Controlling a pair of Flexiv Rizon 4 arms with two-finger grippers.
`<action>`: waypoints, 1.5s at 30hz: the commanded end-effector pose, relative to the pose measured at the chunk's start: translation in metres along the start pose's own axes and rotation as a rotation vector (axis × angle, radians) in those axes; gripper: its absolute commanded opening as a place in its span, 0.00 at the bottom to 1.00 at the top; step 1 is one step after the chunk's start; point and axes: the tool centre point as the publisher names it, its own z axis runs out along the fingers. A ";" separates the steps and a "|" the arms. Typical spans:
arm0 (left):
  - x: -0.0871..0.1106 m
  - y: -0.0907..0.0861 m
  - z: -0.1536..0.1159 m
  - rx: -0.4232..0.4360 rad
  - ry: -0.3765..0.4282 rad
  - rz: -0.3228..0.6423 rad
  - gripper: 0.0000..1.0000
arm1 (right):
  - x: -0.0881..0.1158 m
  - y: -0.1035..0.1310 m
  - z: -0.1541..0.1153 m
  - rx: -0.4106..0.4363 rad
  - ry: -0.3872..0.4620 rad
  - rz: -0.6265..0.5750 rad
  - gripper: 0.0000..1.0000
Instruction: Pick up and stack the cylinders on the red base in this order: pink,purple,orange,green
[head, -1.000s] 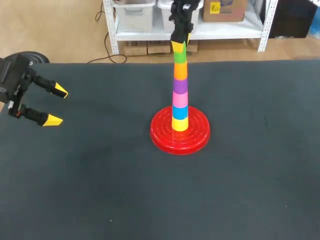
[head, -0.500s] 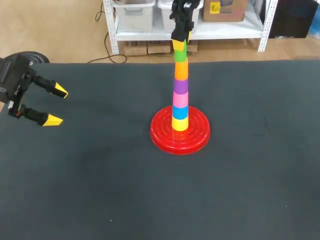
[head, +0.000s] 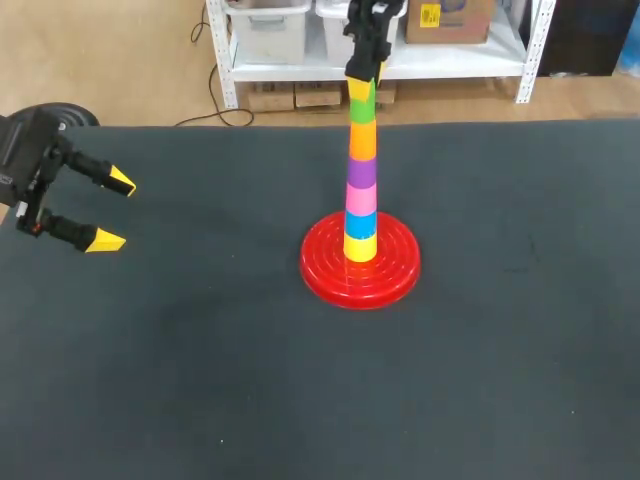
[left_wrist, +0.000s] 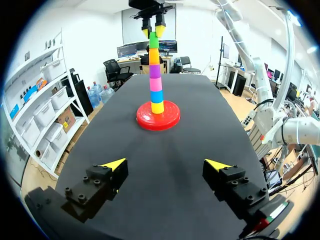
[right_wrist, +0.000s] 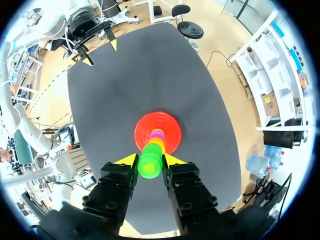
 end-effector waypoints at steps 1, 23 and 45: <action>0.001 0.000 0.000 -0.002 -0.003 0.003 1.00 | 0.001 0.002 0.000 -0.004 -0.001 -0.003 0.00; 0.001 0.000 0.000 -0.002 -0.003 0.003 1.00 | 0.005 -0.006 0.001 -0.010 -0.009 0.011 0.00; 0.001 0.000 0.000 -0.002 -0.003 0.003 1.00 | -0.002 -0.006 0.016 -0.053 0.037 0.005 0.00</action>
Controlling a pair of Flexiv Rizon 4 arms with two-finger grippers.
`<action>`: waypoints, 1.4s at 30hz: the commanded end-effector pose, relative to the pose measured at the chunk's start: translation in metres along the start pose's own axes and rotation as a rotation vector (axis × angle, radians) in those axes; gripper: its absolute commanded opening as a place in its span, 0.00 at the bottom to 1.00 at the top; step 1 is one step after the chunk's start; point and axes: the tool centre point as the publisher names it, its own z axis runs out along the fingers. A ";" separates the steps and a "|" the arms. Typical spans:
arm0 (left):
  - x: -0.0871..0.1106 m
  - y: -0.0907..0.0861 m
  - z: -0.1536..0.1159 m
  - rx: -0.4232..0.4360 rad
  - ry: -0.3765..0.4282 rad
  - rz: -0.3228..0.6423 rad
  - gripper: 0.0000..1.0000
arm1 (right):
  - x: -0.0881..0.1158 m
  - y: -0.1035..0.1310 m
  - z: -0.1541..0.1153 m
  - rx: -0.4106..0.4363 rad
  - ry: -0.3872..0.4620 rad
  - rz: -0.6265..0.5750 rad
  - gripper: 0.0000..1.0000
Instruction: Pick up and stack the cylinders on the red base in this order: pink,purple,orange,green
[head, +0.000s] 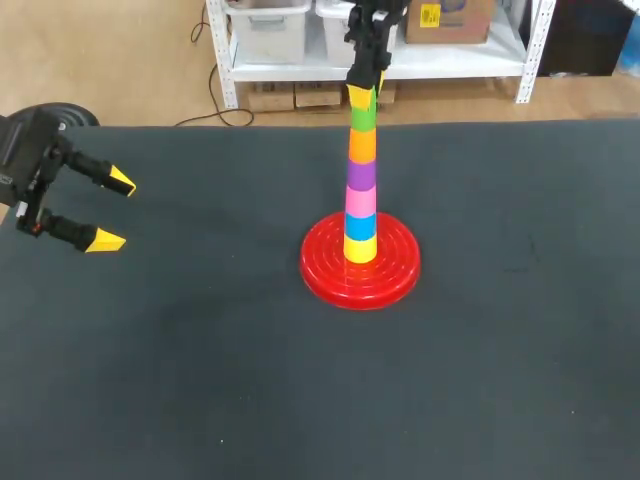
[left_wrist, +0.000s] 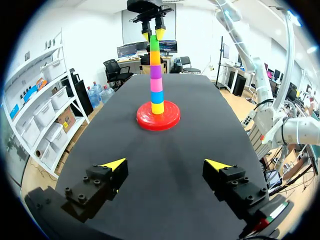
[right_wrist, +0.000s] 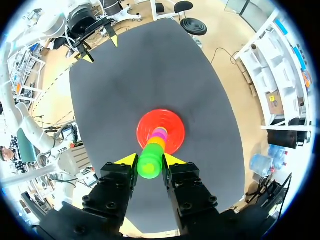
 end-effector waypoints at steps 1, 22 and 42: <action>0.001 0.000 0.000 -0.002 -0.003 0.003 1.00 | -0.003 -0.004 0.004 -0.010 0.011 0.004 0.00; 0.001 0.000 0.000 -0.002 -0.003 0.003 1.00 | 0.019 0.014 -0.017 0.114 -0.120 0.022 1.00; 0.001 0.000 0.000 -0.002 -0.003 0.003 1.00 | 0.072 0.022 0.000 0.252 -0.465 0.084 1.00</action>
